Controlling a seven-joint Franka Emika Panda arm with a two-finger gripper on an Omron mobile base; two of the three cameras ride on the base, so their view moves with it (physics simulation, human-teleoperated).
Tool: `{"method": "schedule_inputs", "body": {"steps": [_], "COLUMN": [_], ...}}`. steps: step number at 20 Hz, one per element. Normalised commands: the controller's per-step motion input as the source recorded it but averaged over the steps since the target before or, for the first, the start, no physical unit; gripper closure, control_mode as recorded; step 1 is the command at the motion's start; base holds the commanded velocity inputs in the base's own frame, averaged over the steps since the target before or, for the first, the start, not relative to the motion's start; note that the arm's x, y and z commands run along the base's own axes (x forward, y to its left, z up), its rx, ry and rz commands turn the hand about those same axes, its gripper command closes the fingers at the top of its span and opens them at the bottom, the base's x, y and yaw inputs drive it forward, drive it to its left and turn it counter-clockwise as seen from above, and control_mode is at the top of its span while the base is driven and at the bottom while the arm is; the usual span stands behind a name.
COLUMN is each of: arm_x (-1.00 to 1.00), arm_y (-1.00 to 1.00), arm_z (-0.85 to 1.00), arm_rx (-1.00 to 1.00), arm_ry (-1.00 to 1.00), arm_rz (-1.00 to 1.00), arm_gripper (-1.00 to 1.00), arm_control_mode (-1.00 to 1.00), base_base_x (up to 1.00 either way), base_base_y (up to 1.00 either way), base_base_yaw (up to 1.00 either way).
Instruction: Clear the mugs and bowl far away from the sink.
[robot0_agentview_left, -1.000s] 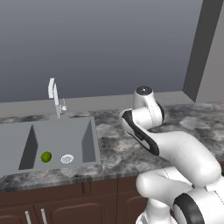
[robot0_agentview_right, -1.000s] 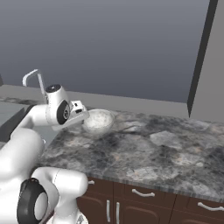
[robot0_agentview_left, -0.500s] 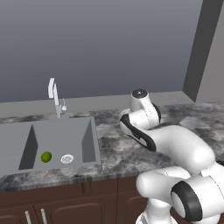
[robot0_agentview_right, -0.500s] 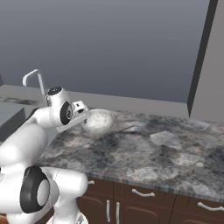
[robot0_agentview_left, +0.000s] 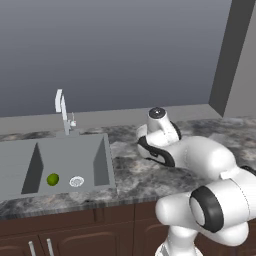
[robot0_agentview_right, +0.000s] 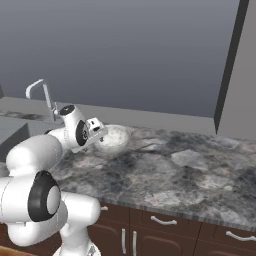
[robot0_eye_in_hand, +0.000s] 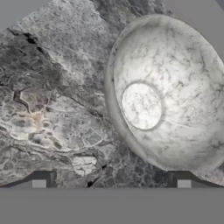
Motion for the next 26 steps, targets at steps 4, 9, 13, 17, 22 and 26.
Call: {"method": "schedule_inputs", "body": {"steps": [4,9,13,17,22,26], "arm_x": [0.27,0.26,0.23,0.17,0.03,0.0], "arm_y": [-0.02,-0.03,-0.04,0.0,-0.02,-0.07], "arm_z": [-0.09,-0.08,-0.16,-0.18,-0.12,-0.12], "arm_rx": [0.0,0.0,0.0,0.0,0.0,0.0], "arm_ry": [-0.04,-0.02,0.0,-0.02,-0.03,-0.01], "arm_rz": [0.02,0.03,0.03,0.03,0.01,0.0], "arm_gripper": [-1.0,-1.0,-1.0,-1.0,-1.0,-1.0], "arm_control_mode": [-1.0,-1.0,-1.0,-1.0,-1.0,-1.0], "base_base_x": [0.0,0.0,0.0,0.0,0.0,0.0], "base_base_y": [0.0,0.0,0.0,0.0,0.0,0.0], "base_base_yaw": [0.0,0.0,0.0,0.0,0.0,0.0]}}
